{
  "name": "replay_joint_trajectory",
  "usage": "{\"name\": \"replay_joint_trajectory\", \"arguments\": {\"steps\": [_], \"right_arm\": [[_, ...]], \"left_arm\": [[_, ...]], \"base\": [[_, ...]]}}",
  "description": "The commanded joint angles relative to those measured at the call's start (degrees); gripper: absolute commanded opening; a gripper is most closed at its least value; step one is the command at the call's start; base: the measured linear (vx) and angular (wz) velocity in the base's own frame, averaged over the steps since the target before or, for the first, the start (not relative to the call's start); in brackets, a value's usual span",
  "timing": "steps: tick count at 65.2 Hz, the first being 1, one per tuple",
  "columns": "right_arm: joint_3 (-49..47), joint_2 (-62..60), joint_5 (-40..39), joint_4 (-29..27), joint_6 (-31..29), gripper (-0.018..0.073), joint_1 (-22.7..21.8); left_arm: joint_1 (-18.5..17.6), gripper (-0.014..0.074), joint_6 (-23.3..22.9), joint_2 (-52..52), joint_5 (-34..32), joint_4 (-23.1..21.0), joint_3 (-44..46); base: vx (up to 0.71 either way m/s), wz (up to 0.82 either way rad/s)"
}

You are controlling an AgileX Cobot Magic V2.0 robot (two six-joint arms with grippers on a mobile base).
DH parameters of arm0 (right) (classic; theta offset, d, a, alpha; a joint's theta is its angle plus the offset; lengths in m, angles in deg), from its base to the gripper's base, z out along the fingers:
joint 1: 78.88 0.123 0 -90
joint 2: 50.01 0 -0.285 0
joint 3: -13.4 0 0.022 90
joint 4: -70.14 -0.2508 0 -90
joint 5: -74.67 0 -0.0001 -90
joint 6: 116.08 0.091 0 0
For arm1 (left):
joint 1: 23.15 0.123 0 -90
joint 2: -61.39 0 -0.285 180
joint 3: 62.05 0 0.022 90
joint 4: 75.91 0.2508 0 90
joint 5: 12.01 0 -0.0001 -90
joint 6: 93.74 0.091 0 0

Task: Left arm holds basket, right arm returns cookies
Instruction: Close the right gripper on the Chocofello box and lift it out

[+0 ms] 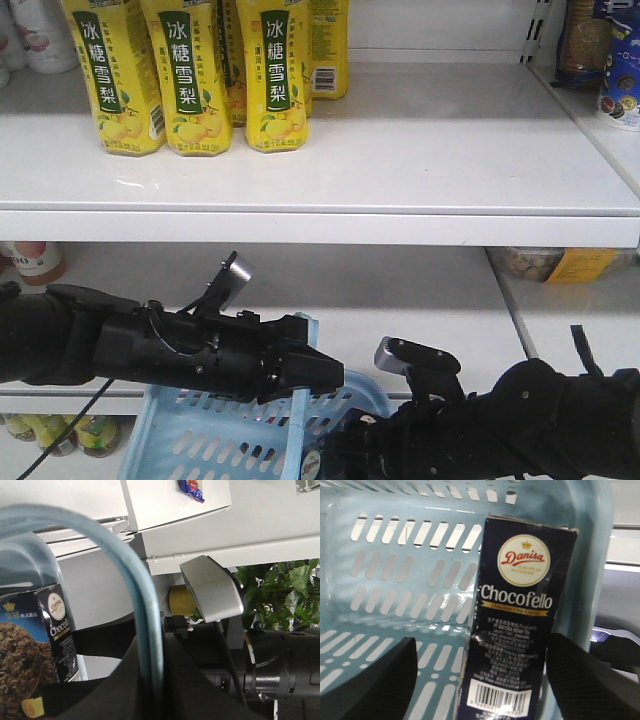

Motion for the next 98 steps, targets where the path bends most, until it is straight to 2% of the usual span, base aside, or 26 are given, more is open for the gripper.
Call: {"name": "replay_joint_trajectory", "arguments": {"steps": [1, 37, 48, 68, 75, 98], "right_arm": [[-1.3, -1.6, 0.1, -2.7, -2.3, 0.0517, -0.1], [-4.9, 6.4, 0.8, -3.9, -4.7, 0.0501, -0.1], [-4.9, 7.5, -1.0, -4.1, -4.8, 0.0422, -0.1], [-4.9, 7.5, -2.1, -4.2, -4.7, 0.0189, -0.1], [-4.9, 7.4, -2.1, -4.2, -4.7, 0.0163, -0.1], [-4.4, 6.1, -1.2, -4.4, -4.5, 0.0167, -0.2]], "left_arm": [[0.1, -0.0006, 3.3, -3.1, 1.9, -4.8, 1.9], [0.1, -0.0006, 3.3, -3.1, 1.9, -4.8, 1.9], [0.1, -0.0006, 3.3, -3.1, 1.9, -4.8, 1.9], [0.1, -0.0006, 3.3, -3.1, 1.9, -4.8, 1.9], [0.1, -0.0006, 3.3, -3.1, 1.9, -4.8, 1.9], [0.1, -0.0006, 3.3, -3.1, 1.9, -4.8, 1.9]], "base": [[0.00, 0.00], [0.00, 0.00], [0.00, 0.00], [0.00, 0.00], [0.00, 0.00], [0.00, 0.00]]}}
